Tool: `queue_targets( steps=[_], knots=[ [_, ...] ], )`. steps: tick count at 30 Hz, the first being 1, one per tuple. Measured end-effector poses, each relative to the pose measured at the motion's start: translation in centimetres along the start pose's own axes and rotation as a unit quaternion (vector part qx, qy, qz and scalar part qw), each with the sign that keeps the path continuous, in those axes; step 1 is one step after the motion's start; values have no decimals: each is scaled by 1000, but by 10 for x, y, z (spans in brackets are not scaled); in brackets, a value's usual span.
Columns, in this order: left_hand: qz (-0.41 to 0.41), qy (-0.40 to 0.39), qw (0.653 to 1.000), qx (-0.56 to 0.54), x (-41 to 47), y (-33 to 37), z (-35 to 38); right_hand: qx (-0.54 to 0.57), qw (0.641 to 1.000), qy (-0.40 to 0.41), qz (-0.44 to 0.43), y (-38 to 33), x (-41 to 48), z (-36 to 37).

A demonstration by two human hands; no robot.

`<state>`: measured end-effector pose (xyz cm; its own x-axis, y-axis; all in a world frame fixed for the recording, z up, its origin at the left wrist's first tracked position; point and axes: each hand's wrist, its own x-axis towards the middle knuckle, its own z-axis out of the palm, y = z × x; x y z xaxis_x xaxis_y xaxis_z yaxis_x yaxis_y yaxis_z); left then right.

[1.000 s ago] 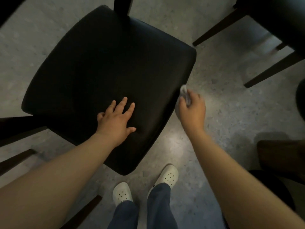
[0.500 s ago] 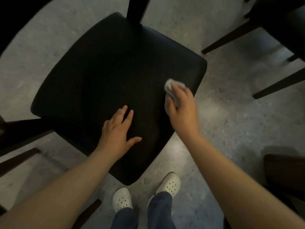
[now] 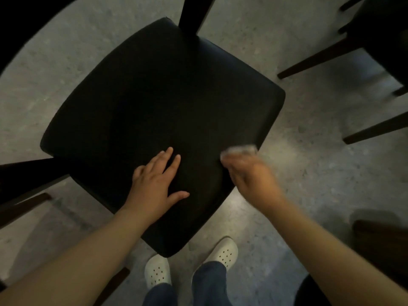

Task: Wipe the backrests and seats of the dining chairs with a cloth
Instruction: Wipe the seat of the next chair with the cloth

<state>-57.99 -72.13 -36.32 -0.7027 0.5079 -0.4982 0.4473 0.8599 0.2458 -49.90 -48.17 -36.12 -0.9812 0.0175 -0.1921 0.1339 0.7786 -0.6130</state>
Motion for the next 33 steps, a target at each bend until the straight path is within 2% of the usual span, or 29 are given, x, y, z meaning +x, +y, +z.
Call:
queue_targets(
  steps=[2,4,8,10,13,16,20,22,25,28,30,33],
  knots=[
    [-9,-7,1000,7,-1,5,-4,41,999,0,31,1,-49,-1],
    [-18,-19,1000,13,-2,10,-8,76,993,63,64,3,-63,-4],
    [-29,-35,999,11,-2,15,-12,119,968,190,115,1,-8,-19],
    [-32,-37,999,16,-2,16,-13,120,954,214,173,3,27,-20],
    [-31,-40,998,22,-2,16,-13,146,944,222,198,-4,33,4],
    [-31,-38,998,28,-2,16,-14,142,959,213,119,-26,-16,47],
    [-38,-37,998,39,-2,18,-14,254,951,151,93,-57,-93,90],
    [-35,-36,998,41,-1,18,-13,288,935,168,118,-57,-104,85],
    [-31,-31,998,46,-1,16,-11,286,900,272,187,-35,-77,44],
    [-32,-30,998,49,0,14,-9,236,887,322,235,1,-20,-5],
    [-31,-24,998,55,1,13,-6,265,881,292,262,17,16,-22],
    [-29,-23,997,61,2,12,-4,303,888,199,284,20,39,-12]
  ],
)
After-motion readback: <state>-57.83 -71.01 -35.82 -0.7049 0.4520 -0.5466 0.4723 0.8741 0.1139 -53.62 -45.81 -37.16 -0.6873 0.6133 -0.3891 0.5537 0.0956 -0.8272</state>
